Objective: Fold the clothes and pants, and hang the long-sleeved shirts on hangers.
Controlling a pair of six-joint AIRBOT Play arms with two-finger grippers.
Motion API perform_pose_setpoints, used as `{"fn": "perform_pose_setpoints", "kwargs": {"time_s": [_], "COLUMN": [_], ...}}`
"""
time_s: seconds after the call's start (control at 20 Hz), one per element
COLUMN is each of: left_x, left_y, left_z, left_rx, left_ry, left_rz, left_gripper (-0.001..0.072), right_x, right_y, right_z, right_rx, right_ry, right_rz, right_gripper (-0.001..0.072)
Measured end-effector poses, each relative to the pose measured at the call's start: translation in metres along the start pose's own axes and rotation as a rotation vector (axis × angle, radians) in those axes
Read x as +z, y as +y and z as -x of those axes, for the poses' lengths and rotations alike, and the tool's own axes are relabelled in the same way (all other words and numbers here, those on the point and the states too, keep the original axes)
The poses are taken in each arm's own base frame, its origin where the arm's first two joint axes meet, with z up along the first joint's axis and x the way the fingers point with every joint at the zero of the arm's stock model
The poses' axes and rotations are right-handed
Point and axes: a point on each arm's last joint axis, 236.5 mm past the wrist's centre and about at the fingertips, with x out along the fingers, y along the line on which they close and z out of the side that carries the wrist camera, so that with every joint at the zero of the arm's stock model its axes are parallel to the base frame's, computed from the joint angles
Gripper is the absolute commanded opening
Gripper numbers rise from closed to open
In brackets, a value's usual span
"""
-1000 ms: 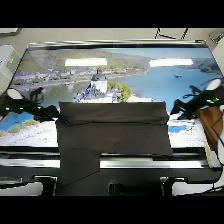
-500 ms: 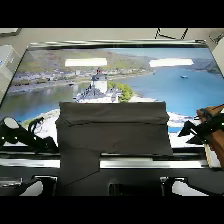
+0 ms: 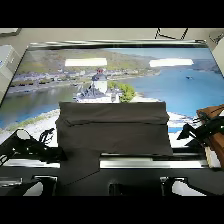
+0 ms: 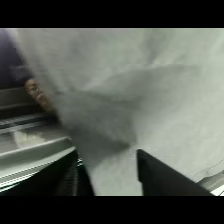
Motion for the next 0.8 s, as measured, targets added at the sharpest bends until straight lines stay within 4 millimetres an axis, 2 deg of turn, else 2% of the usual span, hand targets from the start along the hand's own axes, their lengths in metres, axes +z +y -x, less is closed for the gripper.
{"fn": "perform_pose_setpoints", "kwargs": {"time_s": [0.05,0.1,0.2,0.4,0.7,0.8], "left_x": [-0.001,-0.001,0.000,0.002,0.003,0.004], "left_y": [-0.001,-0.002,-0.004,-0.005,-0.005,-0.005], "left_z": [-0.003,-0.005,-0.009,-0.011,-0.011,-0.011], "left_rx": [0.004,0.007,0.011,0.016,0.020,0.021], "left_ry": [0.008,0.011,0.007,0.000,-0.008,-0.010], "left_rz": [-0.001,0.002,0.012,0.022,0.023,0.023], "left_gripper": [0.0040,0.0024,0.0024,0.0024,0.0025,0.0025], "right_x": [-0.001,-0.003,-0.010,-0.022,-0.024,-0.031], "right_y": [0.000,0.000,-0.002,-0.001,0.007,0.011], "right_z": [-0.001,-0.003,-0.011,-0.038,-0.063,-0.071], "right_rx": [0.000,0.001,0.004,0.038,0.101,0.126], "right_ry": [0.003,0.011,0.042,0.080,0.063,0.083], "right_rz": [0.001,0.003,0.010,0.047,0.058,0.044], "right_gripper": [0.0566,0.0572,0.0604,0.0600,0.0564,0.0517]}}
